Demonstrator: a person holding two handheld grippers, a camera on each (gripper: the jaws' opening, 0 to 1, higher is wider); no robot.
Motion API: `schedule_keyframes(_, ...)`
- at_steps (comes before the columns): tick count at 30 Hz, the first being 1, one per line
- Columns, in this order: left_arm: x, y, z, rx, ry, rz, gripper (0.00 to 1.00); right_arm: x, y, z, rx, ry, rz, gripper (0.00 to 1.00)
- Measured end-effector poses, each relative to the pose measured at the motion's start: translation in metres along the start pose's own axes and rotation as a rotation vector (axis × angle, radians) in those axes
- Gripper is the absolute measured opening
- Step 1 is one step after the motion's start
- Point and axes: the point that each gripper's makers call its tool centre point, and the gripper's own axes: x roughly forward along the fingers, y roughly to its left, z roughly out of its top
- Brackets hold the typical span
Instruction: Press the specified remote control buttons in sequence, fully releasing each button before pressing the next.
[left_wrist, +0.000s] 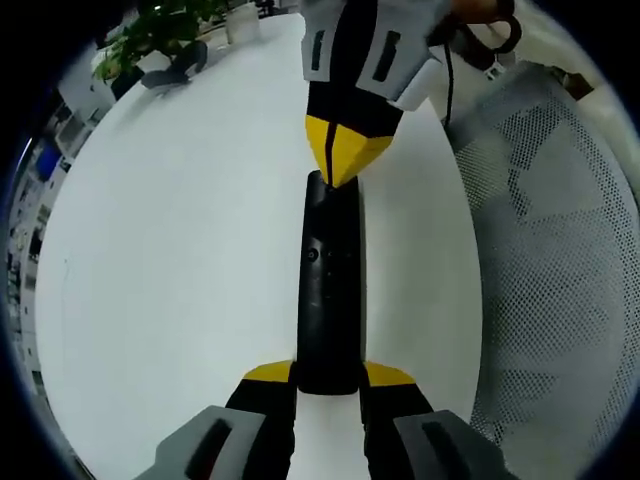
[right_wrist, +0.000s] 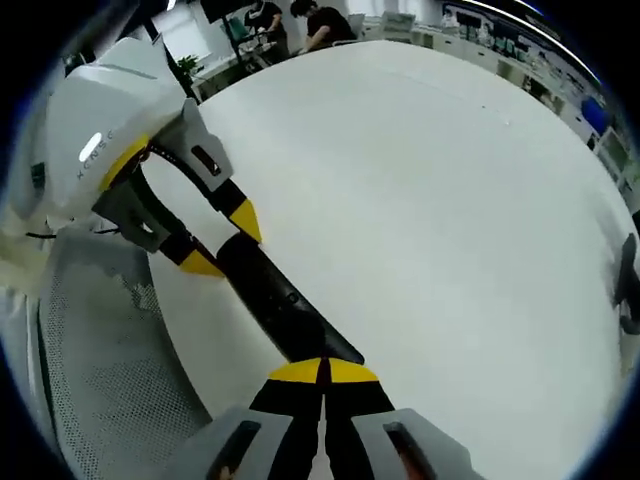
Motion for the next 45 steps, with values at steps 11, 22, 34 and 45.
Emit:
schedule_keyframes(11, 0.0001, 0.0006, -0.0002, -0.005, 0.003, -0.007, 0.22, 0.0029, 0.0031, 0.0029, -0.015, 0.011, -0.009, 0.00)
schedule_keyframes(22, -0.0007, 0.0007, 0.0002, -0.009, -0.022, -0.022, 0.22, 0.0031, 0.0012, 0.0027, 0.013, 0.006, -0.012, 0.00)
schedule_keyframes(34, -0.0007, 0.0008, 0.0001, -0.009, -0.011, -0.019, 0.22, 0.0042, 0.0023, 0.0029, 0.036, 0.003, -0.041, 0.00)
schedule_keyframes(45, -0.0005, 0.0003, -0.0004, -0.004, -0.030, 0.006, 0.22, 0.0029, 0.0026, 0.0032, 0.046, -0.004, -0.047, 0.00)
